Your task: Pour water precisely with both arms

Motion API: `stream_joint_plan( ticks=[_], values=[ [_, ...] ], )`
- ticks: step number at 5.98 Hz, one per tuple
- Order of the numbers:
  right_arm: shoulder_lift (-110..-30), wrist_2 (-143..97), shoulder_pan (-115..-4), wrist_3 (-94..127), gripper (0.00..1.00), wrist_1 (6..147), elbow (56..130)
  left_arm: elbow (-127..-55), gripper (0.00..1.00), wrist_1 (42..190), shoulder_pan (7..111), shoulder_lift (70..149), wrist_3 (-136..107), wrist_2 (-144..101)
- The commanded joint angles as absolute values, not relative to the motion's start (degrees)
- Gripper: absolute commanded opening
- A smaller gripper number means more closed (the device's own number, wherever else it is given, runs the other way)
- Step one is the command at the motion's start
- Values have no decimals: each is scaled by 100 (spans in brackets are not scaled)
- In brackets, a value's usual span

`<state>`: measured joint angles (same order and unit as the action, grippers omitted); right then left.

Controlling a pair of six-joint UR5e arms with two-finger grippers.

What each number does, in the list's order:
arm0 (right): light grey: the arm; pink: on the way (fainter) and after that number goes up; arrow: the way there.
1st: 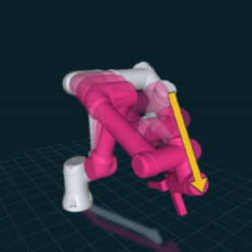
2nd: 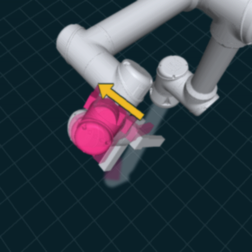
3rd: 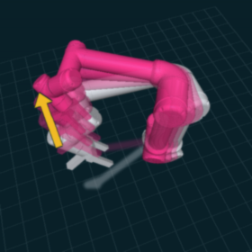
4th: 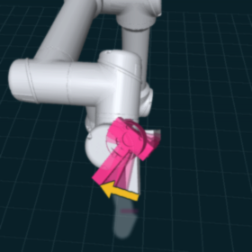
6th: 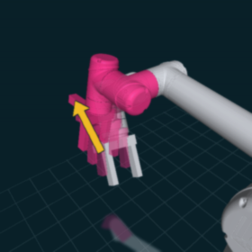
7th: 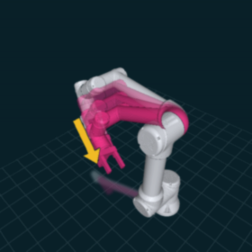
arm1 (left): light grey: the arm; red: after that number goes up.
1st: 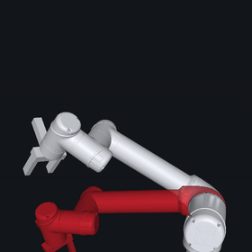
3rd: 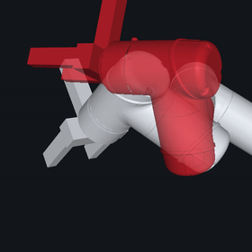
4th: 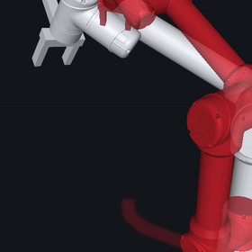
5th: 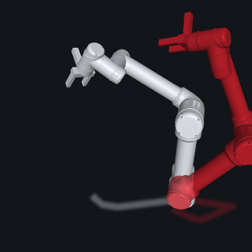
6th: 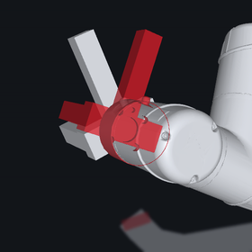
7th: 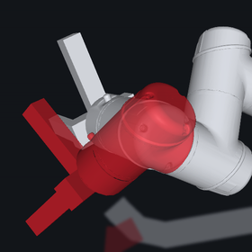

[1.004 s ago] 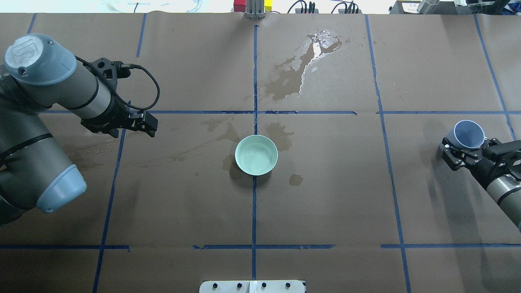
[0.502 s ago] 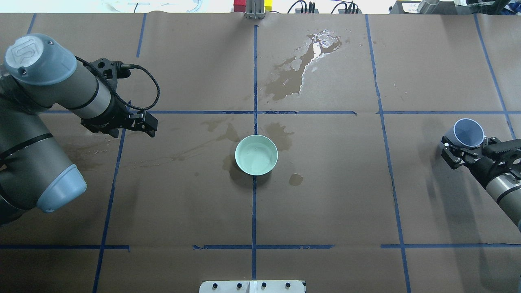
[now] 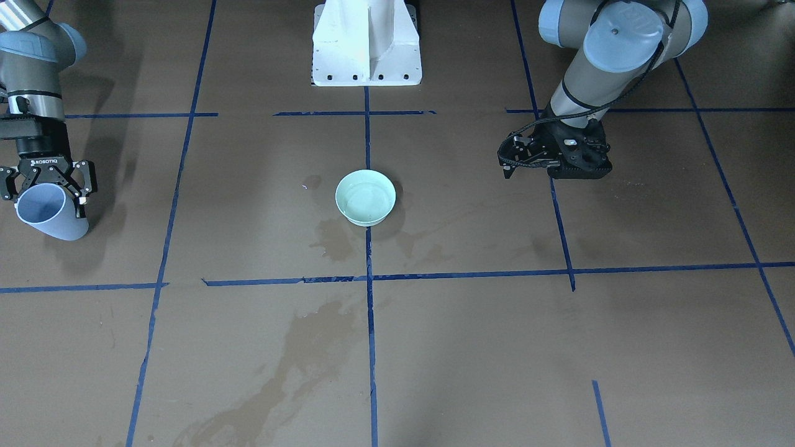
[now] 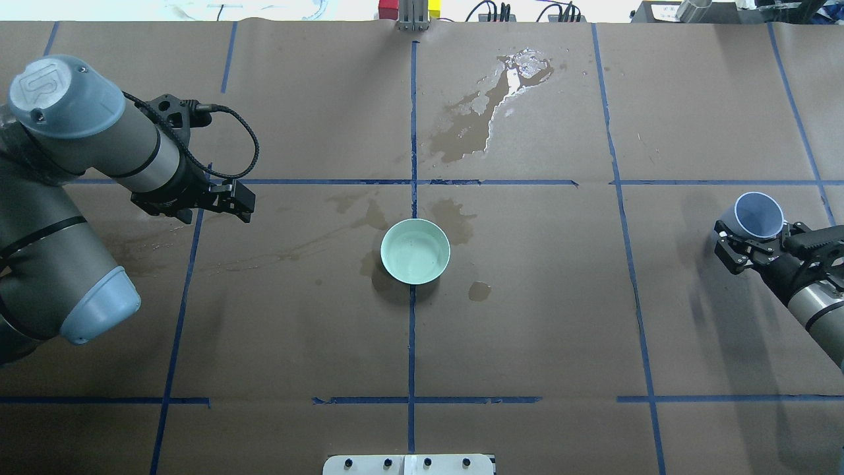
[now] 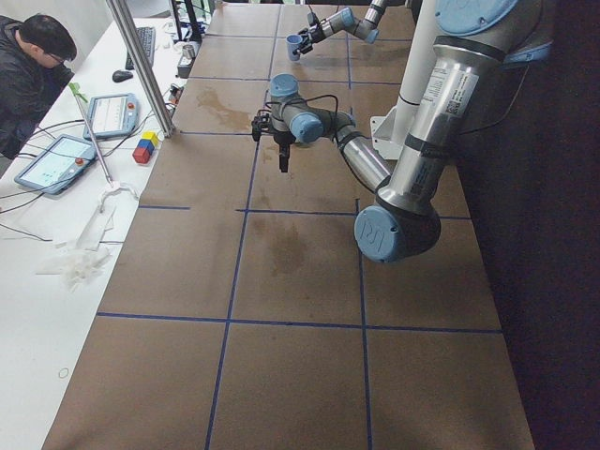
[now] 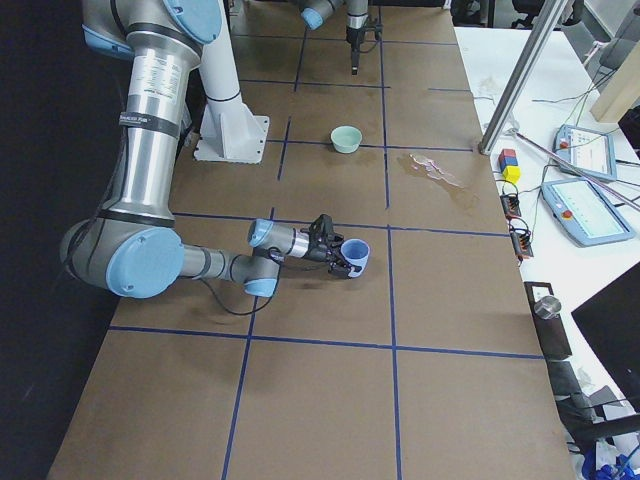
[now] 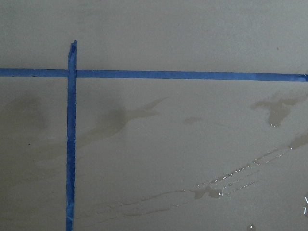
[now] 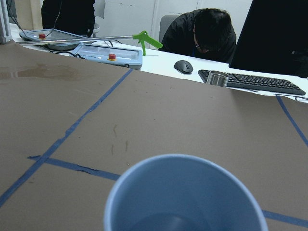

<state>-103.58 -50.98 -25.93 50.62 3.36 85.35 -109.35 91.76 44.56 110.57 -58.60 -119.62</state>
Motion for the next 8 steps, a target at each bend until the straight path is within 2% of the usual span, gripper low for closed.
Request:
stream_joint_plan(
  ticks=[1,2,3,6,8],
  values=[
    [-10371,-5124,-2593,5063,69,281,8525,-10934,100,9176,4456,11057,-5862,-11962],
    [-10371,-5124,-2584,5063,84,281,8525,-10934,100,9176,4456,11057,-5862,-11962],
    [-10362,-5124,-2593,5063,90,273,8534,-10942,100,9176,4456,11057,-5862,-11962],
    [-10336,-5124,-2584,5106,99,272,8534,-10942,100,9176,4456,11057,-5862,-11962],
    [-10336,-5124,-2575,5115,99,-163,8282,-10942,100,9176,4456,11057,-5862,-11962]
  ],
)
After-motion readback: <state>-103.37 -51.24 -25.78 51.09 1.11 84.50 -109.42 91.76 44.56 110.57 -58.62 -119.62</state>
